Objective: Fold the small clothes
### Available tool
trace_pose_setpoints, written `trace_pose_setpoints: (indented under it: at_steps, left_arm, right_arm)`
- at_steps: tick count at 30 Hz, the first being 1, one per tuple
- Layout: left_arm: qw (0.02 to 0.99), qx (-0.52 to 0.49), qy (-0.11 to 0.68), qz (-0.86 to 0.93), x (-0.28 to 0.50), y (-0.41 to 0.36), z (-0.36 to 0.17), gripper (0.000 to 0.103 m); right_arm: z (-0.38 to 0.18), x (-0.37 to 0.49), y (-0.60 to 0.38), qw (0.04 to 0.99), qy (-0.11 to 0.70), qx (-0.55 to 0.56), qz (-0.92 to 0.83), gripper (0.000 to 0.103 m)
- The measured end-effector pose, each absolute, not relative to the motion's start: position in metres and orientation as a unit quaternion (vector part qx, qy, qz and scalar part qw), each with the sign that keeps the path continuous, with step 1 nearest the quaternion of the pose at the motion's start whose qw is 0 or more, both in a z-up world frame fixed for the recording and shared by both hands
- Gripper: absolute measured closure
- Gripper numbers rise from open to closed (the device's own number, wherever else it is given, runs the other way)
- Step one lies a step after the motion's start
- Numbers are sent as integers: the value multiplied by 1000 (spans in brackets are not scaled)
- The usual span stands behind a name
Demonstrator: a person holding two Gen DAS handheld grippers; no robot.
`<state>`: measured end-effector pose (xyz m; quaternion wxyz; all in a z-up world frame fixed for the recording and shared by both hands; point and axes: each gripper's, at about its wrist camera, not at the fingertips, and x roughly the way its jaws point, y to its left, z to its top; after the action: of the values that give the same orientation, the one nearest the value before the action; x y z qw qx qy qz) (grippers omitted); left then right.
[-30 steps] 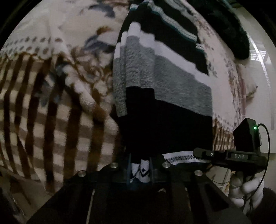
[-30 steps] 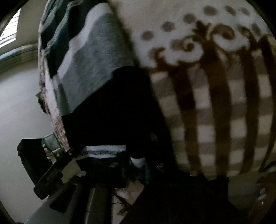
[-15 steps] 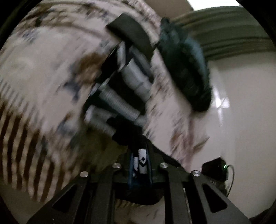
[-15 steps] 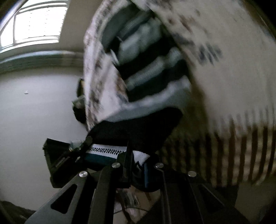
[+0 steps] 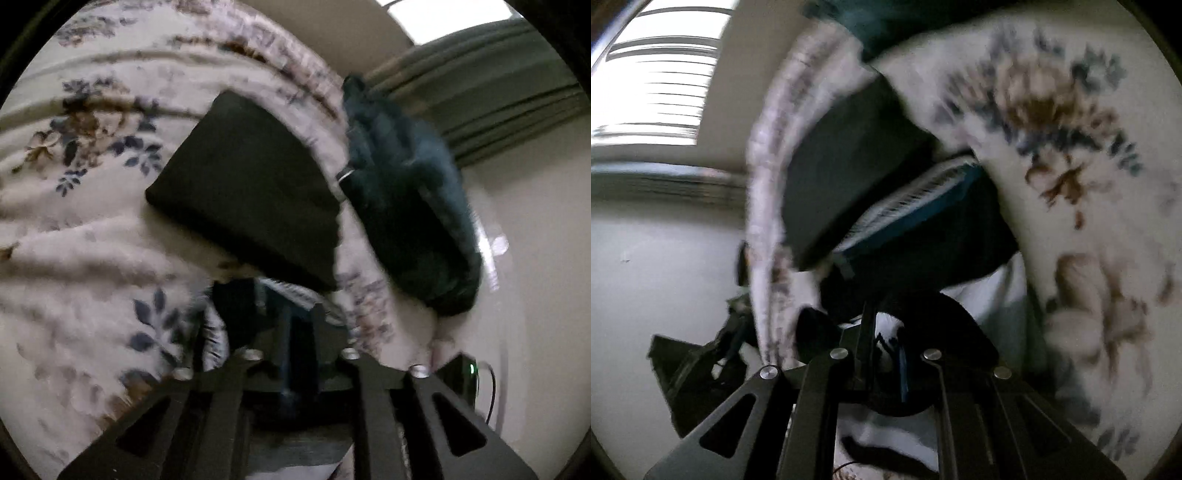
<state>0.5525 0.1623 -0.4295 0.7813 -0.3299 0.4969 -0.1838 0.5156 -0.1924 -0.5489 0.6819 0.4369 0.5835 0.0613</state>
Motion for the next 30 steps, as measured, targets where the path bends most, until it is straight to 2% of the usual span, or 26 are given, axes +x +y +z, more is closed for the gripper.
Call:
trace_pose_setpoints:
  at_steps: [2, 3, 4, 5, 9, 13, 19, 23, 24, 25, 26, 27, 30]
  left_arm:
    - [775, -326, 507, -188, 549, 168, -441, 54]
    - [770, -323, 513, -198, 541, 171, -445, 49]
    - [767, -320, 517, -206, 536, 173, -447, 48]
    - [767, -312, 521, -208, 528, 173, -448, 48]
    - [778, -243, 531, -233, 499, 151, -443, 47]
    - [785, -135, 558, -232, 503, 110, -456, 47]
    - [791, -94, 573, -195, 565, 77, -481, 47]
    - [793, -67, 568, -209, 586, 64, -485, 50]
    - [796, -62, 563, -213, 585, 64, -484, 57]
    - [800, -59, 556, -220, 584, 64, -482, 88]
    - [804, -48, 551, -219, 581, 64, -480, 93]
    - [808, -47, 545, -219, 581, 64, -477, 93]
    - [827, -53, 515, -217, 577, 68, -457, 93]
  right_arm:
    - [-553, 517, -203, 670, 585, 450, 72, 64]
    - [-549, 514, -209, 678, 575, 451, 81, 49]
    - [-543, 508, -214, 686, 570, 445, 81, 42]
    - [-533, 500, -219, 701, 563, 430, 79, 40]
    - [-515, 476, -219, 749, 571, 328, 76, 38]
    - [-541, 471, -195, 741, 624, 231, 89, 38]
    - [-570, 514, -173, 758, 617, 193, 86, 38]
    - [-578, 542, -179, 751, 615, 225, 79, 38]
    - [-583, 546, -181, 747, 619, 231, 78, 39]
    - [-587, 547, -182, 743, 619, 240, 84, 54]
    - [-588, 547, -184, 744, 617, 244, 82, 69]
    - [-586, 544, -187, 754, 609, 237, 70, 90]
    - [-571, 535, -194, 774, 581, 241, 68, 93]
